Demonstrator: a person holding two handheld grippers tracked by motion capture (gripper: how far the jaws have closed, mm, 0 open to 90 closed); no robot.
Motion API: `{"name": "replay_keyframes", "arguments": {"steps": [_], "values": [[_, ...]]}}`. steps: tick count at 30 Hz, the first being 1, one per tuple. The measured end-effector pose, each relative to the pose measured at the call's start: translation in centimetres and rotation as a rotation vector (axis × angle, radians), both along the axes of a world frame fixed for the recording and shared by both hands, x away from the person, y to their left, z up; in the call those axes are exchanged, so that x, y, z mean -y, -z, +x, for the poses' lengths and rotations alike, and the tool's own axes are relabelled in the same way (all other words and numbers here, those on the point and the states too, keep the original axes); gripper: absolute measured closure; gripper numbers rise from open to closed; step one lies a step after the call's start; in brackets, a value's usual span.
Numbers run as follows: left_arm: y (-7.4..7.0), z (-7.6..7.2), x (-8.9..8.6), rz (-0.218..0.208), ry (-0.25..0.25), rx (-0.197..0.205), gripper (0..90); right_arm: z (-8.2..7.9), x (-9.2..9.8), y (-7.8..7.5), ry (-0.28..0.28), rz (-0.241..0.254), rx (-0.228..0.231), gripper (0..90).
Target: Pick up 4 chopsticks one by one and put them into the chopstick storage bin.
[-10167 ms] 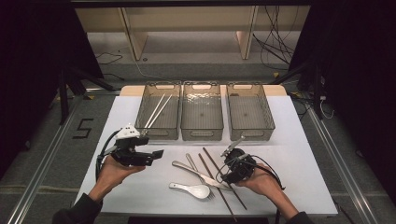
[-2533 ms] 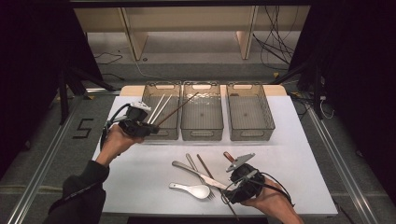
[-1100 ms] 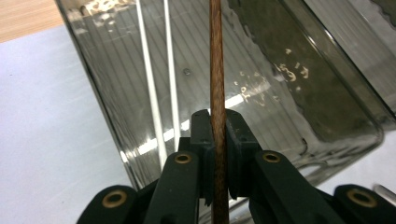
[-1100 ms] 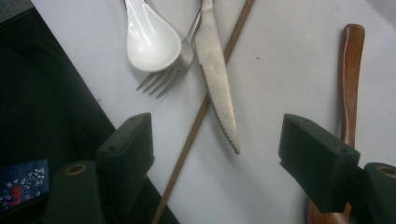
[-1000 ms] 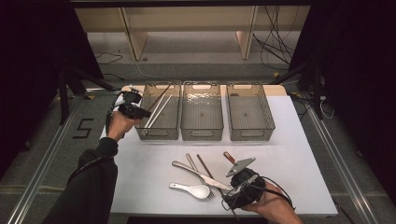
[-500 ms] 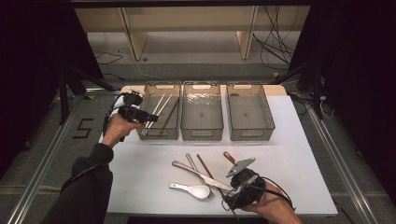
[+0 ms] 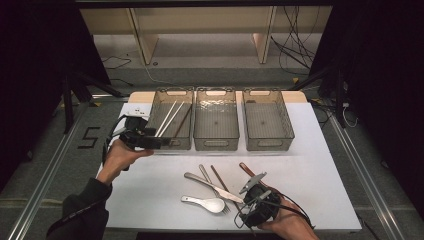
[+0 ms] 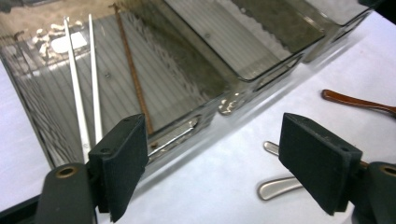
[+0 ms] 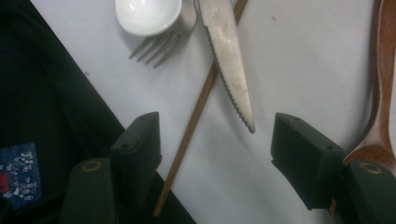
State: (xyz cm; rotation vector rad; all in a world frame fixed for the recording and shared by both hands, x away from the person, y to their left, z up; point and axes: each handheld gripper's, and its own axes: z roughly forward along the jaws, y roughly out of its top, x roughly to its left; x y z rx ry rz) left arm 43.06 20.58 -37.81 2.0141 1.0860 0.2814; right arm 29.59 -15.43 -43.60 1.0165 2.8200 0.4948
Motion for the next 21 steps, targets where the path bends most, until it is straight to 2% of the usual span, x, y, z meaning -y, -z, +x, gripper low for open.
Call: {"name": "replay_keyframes", "arguments": {"steps": [5,9,16,21], "values": [[0.5,-2.0,0.8,-0.008,0.018,0.045,23.3,-0.2,-0.4,0.5,-0.004,-0.035,-0.027,38.6],[0.8,-3.2,1.3,0.047,0.043,0.081,23.2,-0.5,-0.5,0.8,-0.021,-0.047,-0.056,43.7],[1.4,-4.4,1.0,0.022,0.052,0.072,22.9,-0.5,-1.0,1.4,-0.043,-0.070,-0.086,55.9],[1.7,-4.9,1.0,0.037,0.056,0.074,22.9,-0.2,-1.3,1.7,-0.052,-0.084,-0.092,63.0]]}}
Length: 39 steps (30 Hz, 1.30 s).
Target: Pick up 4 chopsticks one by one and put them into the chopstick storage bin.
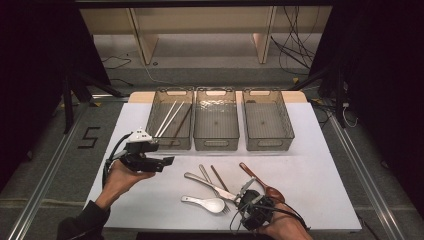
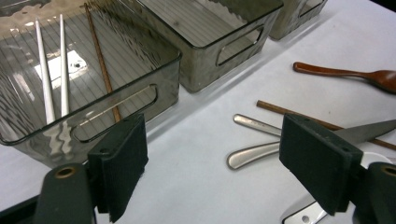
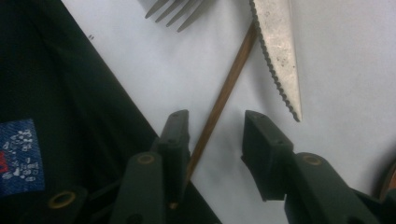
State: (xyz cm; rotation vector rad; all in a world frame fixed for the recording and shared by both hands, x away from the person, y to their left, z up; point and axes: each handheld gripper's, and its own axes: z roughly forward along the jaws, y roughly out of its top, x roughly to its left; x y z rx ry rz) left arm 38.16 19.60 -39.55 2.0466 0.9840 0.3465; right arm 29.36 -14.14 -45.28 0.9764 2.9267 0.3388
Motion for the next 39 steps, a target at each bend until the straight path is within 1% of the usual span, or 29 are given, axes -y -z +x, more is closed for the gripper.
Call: {"name": "replay_keyframes", "arguments": {"steps": [1,3,5,7,11,13,14,16,18,21,22,26,30,33,39], "values": [[0.1,0.0,0.0,0.006,-0.002,0.006,23.1,0.1,-0.1,0.1,-0.003,-0.008,-0.003,64.0],[0.1,0.0,0.0,0.010,-0.003,0.002,23.2,0.4,-0.2,0.4,-0.004,-0.023,-0.008,66.8],[0.2,-0.1,-0.1,0.011,-0.002,0.000,23.3,0.4,-0.3,0.3,0.001,-0.031,-0.006,69.7],[0.2,-0.1,-0.1,0.012,-0.001,-0.001,23.2,0.5,-0.3,0.3,-0.007,-0.044,0.004,73.0],[0.3,-0.1,0.0,0.011,0.000,0.002,23.4,0.7,0.1,0.3,0.001,-0.063,0.004,81.1],[0.3,-0.1,0.0,0.012,0.003,0.003,23.5,0.8,0.3,0.3,0.014,-0.068,0.003,81.9],[0.3,-0.1,0.0,0.015,0.006,0.001,23.6,1.0,0.5,0.3,0.006,-0.075,0.002,82.4],[0.5,0.0,-0.1,0.019,0.004,-0.003,23.7,1.2,0.9,0.2,0.015,-0.088,0.006,83.6],[0.5,0.0,-0.2,0.016,0.002,-0.005,23.9,1.5,1.3,0.2,0.027,-0.102,0.006,84.9],[0.5,0.0,-0.2,0.013,0.003,-0.003,24.2,1.8,1.9,0.2,0.048,-0.122,0.018,86.3],[0.5,0.0,-0.2,0.014,0.003,-0.002,24.3,2.0,2.1,0.1,0.047,-0.125,0.015,86.3],[0.5,0.0,-0.2,0.017,0.006,-0.002,24.4,2.1,2.2,0.1,0.041,-0.129,0.018,86.5],[0.6,0.0,-0.1,0.017,0.006,-0.004,24.5,2.4,2.3,-0.1,0.048,-0.131,0.025,86.5],[0.6,0.0,-0.1,0.017,0.011,-0.006,24.5,2.5,2.5,-0.3,0.050,-0.124,0.040,86.6],[0.8,0.0,0.2,0.024,0.026,-0.014,24.5,2.8,2.6,-0.6,0.034,-0.130,0.057,86.7]]}}
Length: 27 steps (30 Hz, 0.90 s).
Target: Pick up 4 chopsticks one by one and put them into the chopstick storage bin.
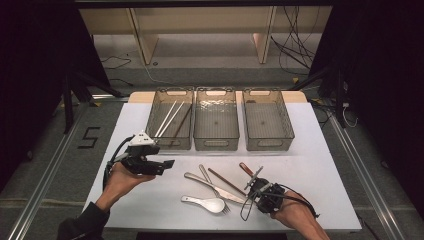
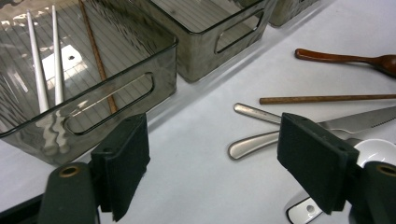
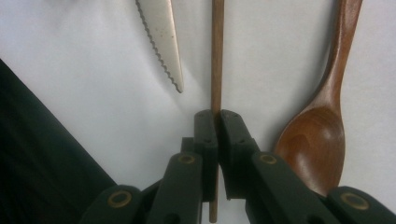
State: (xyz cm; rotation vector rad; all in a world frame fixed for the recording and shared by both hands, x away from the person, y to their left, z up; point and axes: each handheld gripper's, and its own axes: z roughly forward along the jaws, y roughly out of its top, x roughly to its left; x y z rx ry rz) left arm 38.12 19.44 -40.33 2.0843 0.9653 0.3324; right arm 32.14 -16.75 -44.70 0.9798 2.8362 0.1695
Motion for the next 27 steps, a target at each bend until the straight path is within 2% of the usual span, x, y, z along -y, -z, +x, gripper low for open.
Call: {"name": "replay_keyframes", "arguments": {"steps": [10,15,17,20,27], "values": [[0.2,-0.1,0.6,0.002,0.021,-0.009,24.5,0.4,0.2,-0.9,-0.012,0.015,0.042,86.9],[0.4,-0.2,1.2,0.012,0.043,-0.014,24.5,0.7,0.1,-1.5,-0.030,0.031,0.071,87.0],[0.4,-0.2,1.5,0.022,0.060,-0.013,24.5,0.8,0.0,-1.8,-0.038,0.039,0.069,87.0],[0.7,-0.1,2.6,0.023,0.088,-0.021,24.7,1.0,-0.1,-2.1,-0.035,0.046,0.075,87.0],[1.2,-0.4,5.8,0.072,0.183,-0.019,24.7,1.0,-0.5,-3.1,-0.054,0.062,0.099,87.0]]}}
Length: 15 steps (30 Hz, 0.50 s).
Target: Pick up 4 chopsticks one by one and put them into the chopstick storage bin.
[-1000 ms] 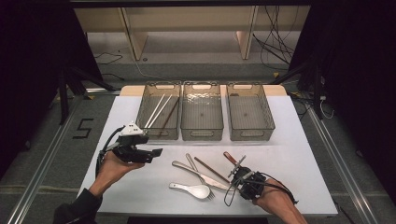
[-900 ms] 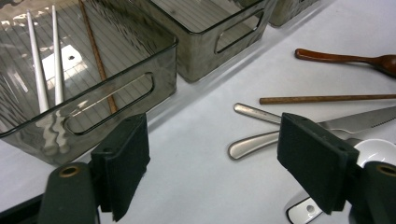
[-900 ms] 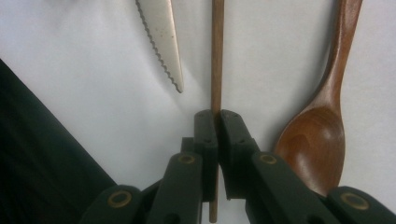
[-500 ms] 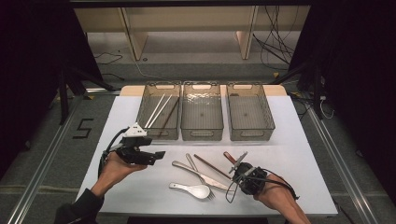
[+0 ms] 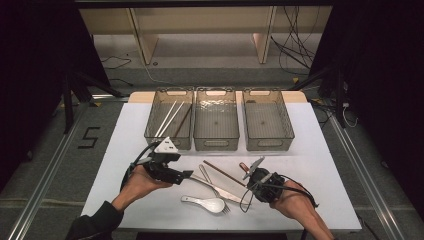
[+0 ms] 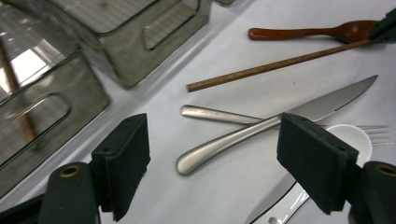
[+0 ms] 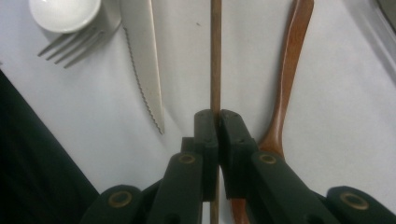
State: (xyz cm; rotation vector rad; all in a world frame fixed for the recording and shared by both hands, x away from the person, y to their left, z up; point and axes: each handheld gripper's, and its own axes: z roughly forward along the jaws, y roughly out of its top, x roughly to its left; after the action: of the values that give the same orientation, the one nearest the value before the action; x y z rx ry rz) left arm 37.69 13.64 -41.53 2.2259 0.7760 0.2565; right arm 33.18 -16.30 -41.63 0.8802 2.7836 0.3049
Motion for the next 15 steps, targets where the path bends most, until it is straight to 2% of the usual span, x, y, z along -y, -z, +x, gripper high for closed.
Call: {"name": "replay_keyframes", "arguments": {"steps": [5,11,15], "values": [[0.2,-0.2,1.8,0.034,0.074,-0.002,24.7,-0.2,-0.6,-0.6,-0.034,0.012,0.019,87.0],[1.4,0.3,3.5,0.095,0.111,-0.007,25.1,-0.5,-1.9,-0.8,-0.089,0.011,0.023,87.0],[2.2,0.7,4.4,0.144,0.132,-0.004,25.7,-0.8,-2.5,-1.0,-0.103,0.020,0.026,87.0]]}}
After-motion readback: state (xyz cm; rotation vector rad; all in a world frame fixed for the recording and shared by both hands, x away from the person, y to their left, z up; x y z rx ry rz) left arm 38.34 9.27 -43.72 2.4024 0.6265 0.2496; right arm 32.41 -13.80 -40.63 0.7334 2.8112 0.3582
